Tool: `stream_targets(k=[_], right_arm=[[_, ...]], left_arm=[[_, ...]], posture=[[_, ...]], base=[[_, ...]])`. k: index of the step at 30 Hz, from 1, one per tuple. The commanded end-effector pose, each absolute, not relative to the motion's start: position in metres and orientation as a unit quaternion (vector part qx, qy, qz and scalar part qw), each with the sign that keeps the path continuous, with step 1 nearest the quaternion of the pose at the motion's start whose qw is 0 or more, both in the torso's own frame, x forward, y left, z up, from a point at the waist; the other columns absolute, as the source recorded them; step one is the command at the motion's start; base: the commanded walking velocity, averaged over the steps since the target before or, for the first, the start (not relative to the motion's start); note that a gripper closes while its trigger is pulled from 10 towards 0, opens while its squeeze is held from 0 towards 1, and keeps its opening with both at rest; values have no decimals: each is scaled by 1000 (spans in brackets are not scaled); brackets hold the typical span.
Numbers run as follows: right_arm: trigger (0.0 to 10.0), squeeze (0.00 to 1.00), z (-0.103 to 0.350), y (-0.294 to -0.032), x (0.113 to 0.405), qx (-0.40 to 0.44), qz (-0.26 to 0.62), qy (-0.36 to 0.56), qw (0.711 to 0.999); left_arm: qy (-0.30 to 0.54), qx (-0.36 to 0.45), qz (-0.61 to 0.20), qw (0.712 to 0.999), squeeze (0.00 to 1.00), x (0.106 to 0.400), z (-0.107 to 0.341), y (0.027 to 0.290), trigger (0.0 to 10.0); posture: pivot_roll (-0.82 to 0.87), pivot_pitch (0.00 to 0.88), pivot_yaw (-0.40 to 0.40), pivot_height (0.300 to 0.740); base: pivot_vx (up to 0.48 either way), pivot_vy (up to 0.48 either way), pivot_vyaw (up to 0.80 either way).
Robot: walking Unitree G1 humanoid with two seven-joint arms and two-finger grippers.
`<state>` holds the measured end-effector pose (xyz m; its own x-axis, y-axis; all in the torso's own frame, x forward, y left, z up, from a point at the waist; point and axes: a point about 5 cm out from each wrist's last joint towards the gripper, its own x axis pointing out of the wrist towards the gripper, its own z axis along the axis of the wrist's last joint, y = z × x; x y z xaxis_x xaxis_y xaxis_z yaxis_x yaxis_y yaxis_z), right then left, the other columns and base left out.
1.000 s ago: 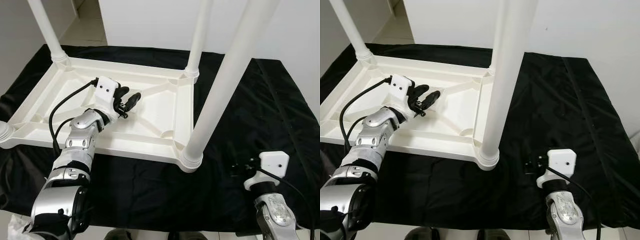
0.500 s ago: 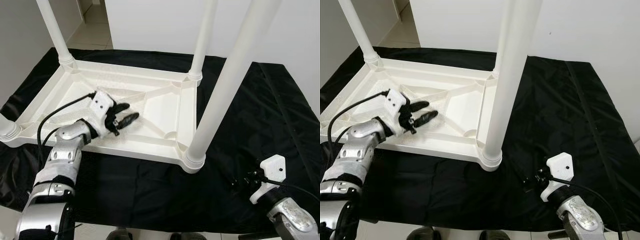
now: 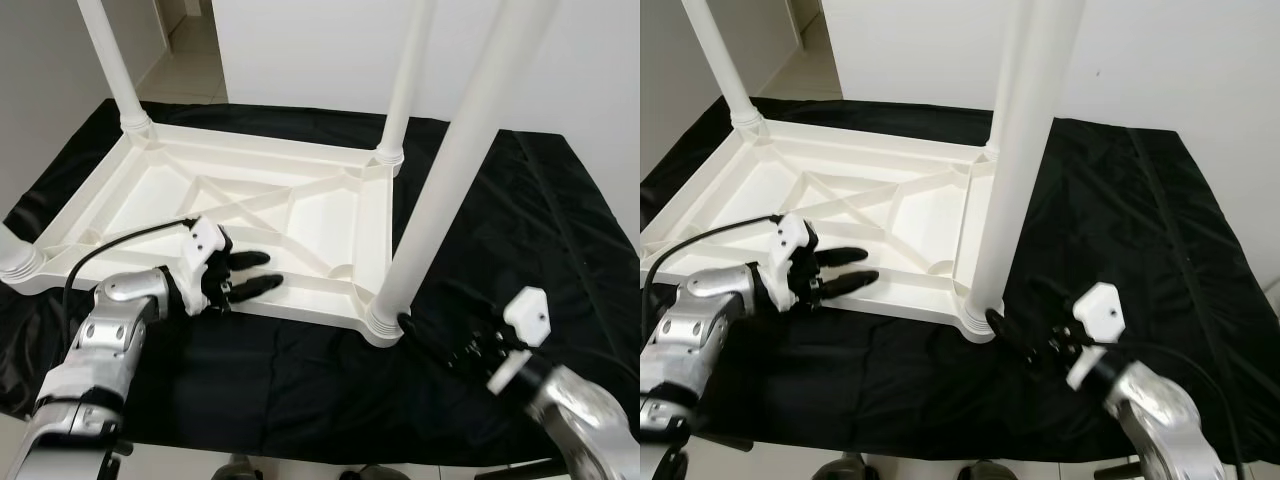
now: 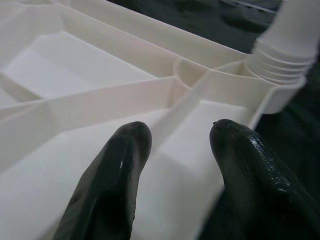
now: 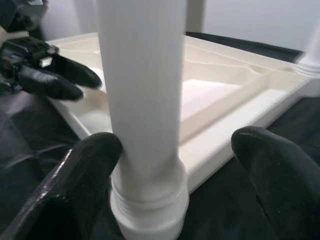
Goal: Building children table
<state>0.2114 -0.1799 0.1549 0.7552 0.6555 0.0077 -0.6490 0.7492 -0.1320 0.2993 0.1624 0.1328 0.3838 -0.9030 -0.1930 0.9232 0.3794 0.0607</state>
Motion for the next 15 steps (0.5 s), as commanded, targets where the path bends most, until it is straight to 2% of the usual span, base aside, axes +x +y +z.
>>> stream_targets(k=[1, 6, 10, 15], right_arm=[[10000, 0, 149, -178, 217, -56, 341, -17, 938], [10000, 0, 147, -175, 222, -49, 340, -19, 939], [10000, 0, 143, -167, 229, -33, 348, -17, 937], [10000, 0, 136, -155, 237, -22, 361, -15, 932]], left_arm=[[65, 65, -637, 765, 0, 287, 138, 155, 10000], [55, 49, -645, 761, 0, 285, 142, 148, 10000], [43, 34, -660, 749, 0, 278, 147, 133, 10000], [31, 24, -652, 758, 0, 276, 148, 119, 10000]], posture=[[-14, 0, -5, 740], [-13, 0, -6, 740], [-6, 0, -9, 740], [-3, 0, -13, 740]], base=[[0, 0, 0], [0, 0, 0], [0, 0, 0], [0, 0, 0]])
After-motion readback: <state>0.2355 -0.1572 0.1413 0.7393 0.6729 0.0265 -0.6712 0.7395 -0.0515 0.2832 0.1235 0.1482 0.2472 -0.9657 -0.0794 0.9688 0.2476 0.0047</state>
